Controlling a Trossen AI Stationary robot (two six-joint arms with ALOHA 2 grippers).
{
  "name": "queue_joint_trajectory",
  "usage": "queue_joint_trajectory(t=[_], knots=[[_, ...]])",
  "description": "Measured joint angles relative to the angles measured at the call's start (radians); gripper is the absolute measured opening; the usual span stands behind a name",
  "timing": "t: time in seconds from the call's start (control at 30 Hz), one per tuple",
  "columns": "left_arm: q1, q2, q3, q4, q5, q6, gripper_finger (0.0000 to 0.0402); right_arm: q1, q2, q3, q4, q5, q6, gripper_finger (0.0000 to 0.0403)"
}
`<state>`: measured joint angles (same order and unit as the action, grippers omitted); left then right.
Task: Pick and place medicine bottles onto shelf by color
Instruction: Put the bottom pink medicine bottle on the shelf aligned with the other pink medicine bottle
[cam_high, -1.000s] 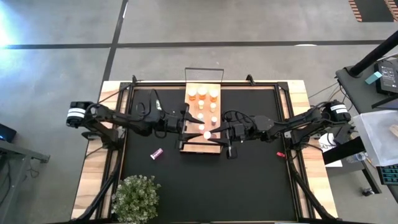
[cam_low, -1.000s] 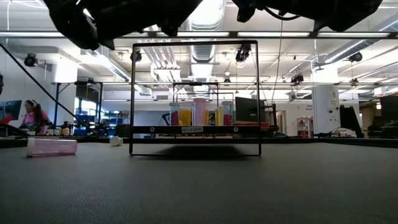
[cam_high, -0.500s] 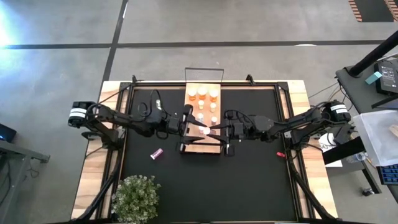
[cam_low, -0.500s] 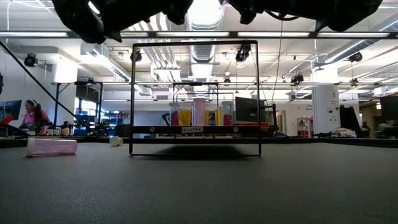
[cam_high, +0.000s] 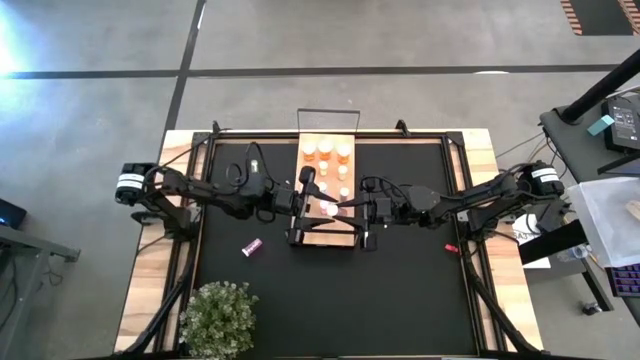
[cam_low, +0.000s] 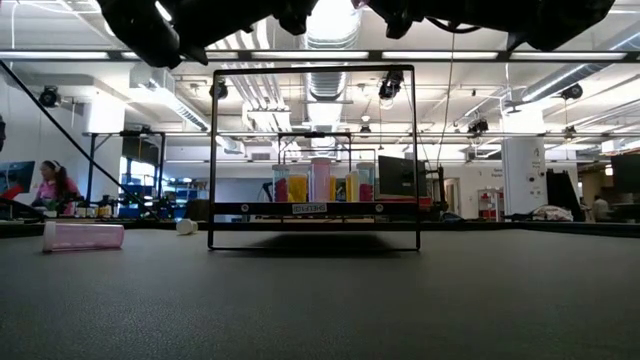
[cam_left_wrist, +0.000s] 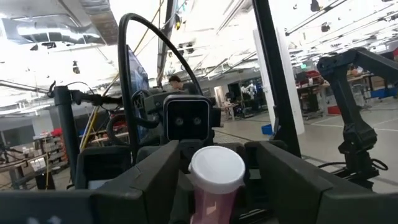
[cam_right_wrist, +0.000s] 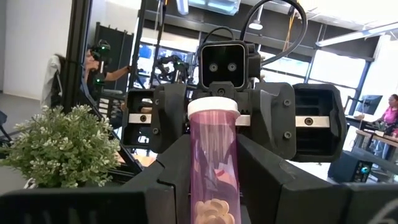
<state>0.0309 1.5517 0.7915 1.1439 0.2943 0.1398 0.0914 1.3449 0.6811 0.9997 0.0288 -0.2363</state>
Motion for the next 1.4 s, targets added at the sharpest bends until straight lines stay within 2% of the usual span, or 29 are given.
queue_joint_trajectory(t=[0.43,0.8,1.13,1.4], knots=[[0.0,0.0,0.002,-0.011,-0.001,-0.001,0.0194,0.0,0.0,0.0,0.006,0.0,-0.011,0.0105],[0.001,0.0,0.002,-0.01,-0.005,-0.001,0.0109,0.0,0.0,0.0,0.007,-0.001,-0.011,0.0105],[0.001,0.0,0.002,-0.02,-0.003,-0.001,0.0104,0.0,0.0,0.0,-0.005,-0.001,-0.011,0.0105],[0.001,0.0,0.001,-0.03,-0.003,-0.001,0.0104,0.0,-0.026,-0.001,-0.097,0.0,-0.011,0.0159]])
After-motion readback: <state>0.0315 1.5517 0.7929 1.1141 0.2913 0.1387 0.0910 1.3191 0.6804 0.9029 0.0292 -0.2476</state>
